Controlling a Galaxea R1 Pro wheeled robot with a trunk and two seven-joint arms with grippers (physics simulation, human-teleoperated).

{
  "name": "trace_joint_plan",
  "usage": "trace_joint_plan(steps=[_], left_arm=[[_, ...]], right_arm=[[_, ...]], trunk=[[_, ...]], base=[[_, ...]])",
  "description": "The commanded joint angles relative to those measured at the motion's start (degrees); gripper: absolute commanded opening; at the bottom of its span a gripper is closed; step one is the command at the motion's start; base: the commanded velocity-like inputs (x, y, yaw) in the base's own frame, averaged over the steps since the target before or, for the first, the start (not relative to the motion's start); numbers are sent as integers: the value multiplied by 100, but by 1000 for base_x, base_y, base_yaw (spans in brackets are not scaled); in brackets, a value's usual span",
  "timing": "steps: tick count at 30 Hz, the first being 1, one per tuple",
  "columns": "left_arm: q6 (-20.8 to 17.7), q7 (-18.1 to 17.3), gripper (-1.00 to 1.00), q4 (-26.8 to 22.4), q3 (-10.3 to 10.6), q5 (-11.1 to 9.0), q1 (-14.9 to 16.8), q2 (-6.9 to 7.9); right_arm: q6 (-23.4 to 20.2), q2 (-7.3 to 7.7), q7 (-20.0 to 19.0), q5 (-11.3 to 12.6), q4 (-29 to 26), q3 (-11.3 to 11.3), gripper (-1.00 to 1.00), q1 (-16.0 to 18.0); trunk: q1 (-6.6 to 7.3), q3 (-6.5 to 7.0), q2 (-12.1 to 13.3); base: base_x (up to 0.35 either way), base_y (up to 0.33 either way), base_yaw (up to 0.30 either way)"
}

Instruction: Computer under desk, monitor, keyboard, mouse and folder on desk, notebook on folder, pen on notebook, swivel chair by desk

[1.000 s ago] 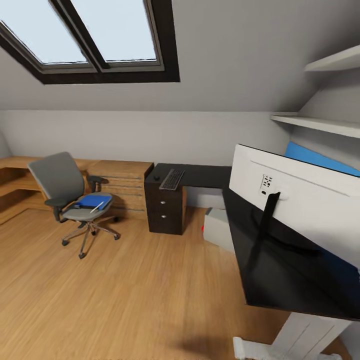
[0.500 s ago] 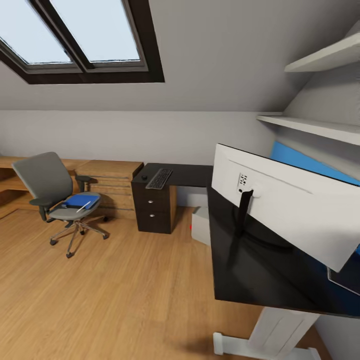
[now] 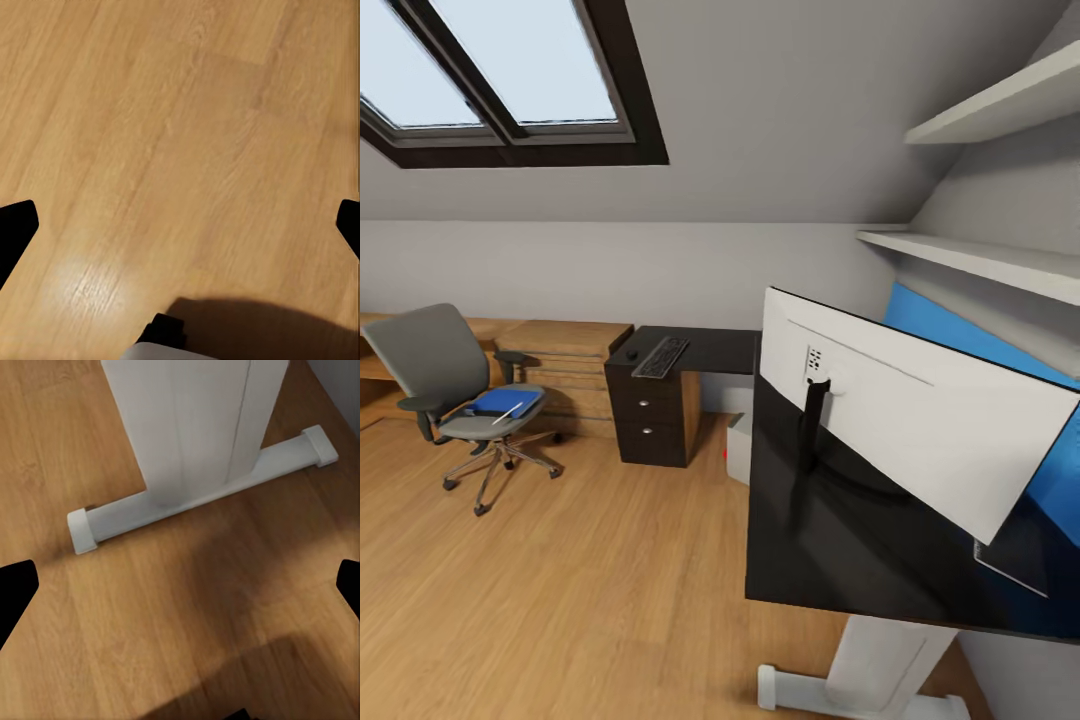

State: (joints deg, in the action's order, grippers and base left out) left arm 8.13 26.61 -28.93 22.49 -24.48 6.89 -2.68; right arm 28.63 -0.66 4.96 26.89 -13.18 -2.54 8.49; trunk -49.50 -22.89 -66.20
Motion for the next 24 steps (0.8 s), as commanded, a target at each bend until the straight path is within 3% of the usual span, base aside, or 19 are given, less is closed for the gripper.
trace_joint_plan(steps=[1, 8, 24], left_arm=[[36, 37, 100, 2, 45, -62, 6, 4], [39, 37, 100, 2, 48, -58, 6, 4], [58, 30, 100, 2, 61, -57, 6, 2]], right_arm=[[11, 1, 41, 0, 0, -28, 100, 3], [16, 4, 41, -1, 0, -27, 100, 3], [20, 5, 41, -8, 0, -34, 100, 3]], trunk=[[0, -6, -4], [0, -6, -4], [0, -6, -4]], base=[[0, -62, -25], [0, -27, -130], [-5, -3, -239]])
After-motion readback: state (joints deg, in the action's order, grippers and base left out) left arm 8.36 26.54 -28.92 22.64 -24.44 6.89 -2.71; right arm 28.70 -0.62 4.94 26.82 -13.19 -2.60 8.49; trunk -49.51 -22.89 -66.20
